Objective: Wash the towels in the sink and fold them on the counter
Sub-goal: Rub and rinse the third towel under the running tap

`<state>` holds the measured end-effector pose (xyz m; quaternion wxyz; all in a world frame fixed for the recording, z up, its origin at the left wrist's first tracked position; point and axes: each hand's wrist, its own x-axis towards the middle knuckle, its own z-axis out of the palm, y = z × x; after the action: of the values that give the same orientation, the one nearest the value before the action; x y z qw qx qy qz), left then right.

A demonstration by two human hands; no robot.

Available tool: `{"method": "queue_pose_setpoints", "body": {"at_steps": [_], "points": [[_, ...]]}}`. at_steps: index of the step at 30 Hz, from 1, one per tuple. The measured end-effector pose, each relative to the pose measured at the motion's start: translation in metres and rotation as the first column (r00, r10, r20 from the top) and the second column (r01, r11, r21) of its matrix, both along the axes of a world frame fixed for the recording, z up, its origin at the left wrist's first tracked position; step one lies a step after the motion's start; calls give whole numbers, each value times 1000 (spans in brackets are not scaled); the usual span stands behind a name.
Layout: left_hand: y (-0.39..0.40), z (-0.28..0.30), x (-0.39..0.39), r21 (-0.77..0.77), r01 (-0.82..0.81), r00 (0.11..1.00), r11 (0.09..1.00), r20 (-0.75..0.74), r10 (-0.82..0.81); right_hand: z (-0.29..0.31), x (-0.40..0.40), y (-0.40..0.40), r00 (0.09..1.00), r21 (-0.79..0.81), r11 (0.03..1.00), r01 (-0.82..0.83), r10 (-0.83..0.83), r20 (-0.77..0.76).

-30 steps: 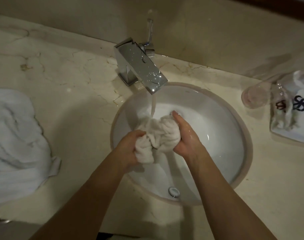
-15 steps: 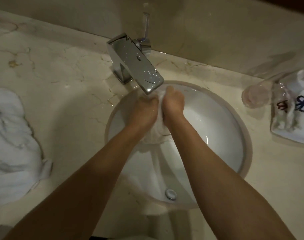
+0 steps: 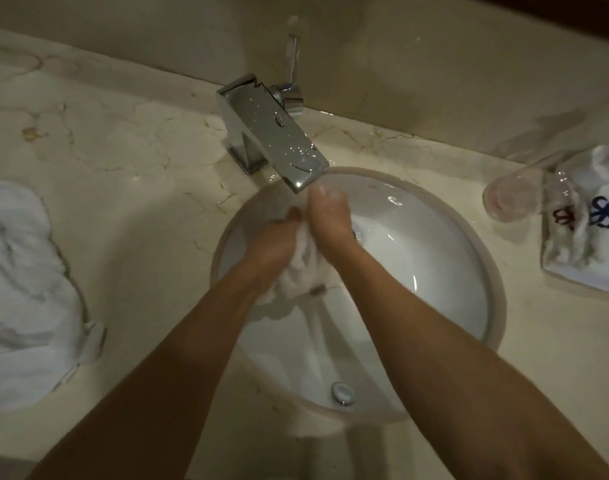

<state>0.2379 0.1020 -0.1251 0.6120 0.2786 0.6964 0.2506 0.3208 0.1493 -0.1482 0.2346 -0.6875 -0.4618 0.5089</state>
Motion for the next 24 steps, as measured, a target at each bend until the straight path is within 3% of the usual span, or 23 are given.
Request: {"method": "queue_pose_setpoints", "body": {"at_steps": [2, 3, 4, 5, 7, 10, 13, 16, 18, 19, 21, 22, 24], "points": [[-2, 1, 9, 27, 85, 989, 996, -126, -81, -1, 4, 8, 981, -48, 987, 156, -149, 124], [-2, -6, 7, 51, 68, 986, 996, -157, -59, -1, 10, 8, 975, -83, 972, 222, -218, 51], [-4, -11, 4, 26, 30, 992, 999, -123, -26, 4, 14, 0, 946, -178, 947, 268, -293, -139], [-4, -16, -2, -17, -49, 998, 999, -39, 49, 7, 19, -12, 858, -321, 910, 264, -373, -352], [-10, -30, -20, -187, -169, 934, 968, 283, 218, 8, 37, -46, 635, -518, 825, 226, -528, -564], [-35, -37, -36, -386, -316, 704, 867, 518, 487, -3, 71, -97, 434, -586, 796, 150, -586, -685], [-58, -34, -42, -510, -261, 570, 819, 603, 557, -11, 79, -133, 287, -676, 722, 151, -686, -669], [-64, -37, -30, -537, -187, 547, 823, 638, 541, -12, 76, -136, 336, -707, 694, 135, -704, -626], [-53, -35, -15, -524, -138, 602, 840, 629, 492, 3, 61, -117, 513, -642, 748, 170, -623, -591], [-45, -36, -10, -508, -165, 664, 845, 576, 477, 8, 54, -107, 640, -564, 805, 183, -533, -553], [-23, -32, -7, -403, -294, 766, 867, 443, 466, 23, 37, -86, 892, -272, 958, 87, -196, -406], [-9, -37, -8, -341, -347, 781, 874, 412, 470, 31, 28, -78, 955, -124, 992, -31, -7, -297], [9, -27, -4, -243, -365, 798, 899, 416, 437, 36, 14, -60, 971, 4, 974, -226, 226, -78]]}}
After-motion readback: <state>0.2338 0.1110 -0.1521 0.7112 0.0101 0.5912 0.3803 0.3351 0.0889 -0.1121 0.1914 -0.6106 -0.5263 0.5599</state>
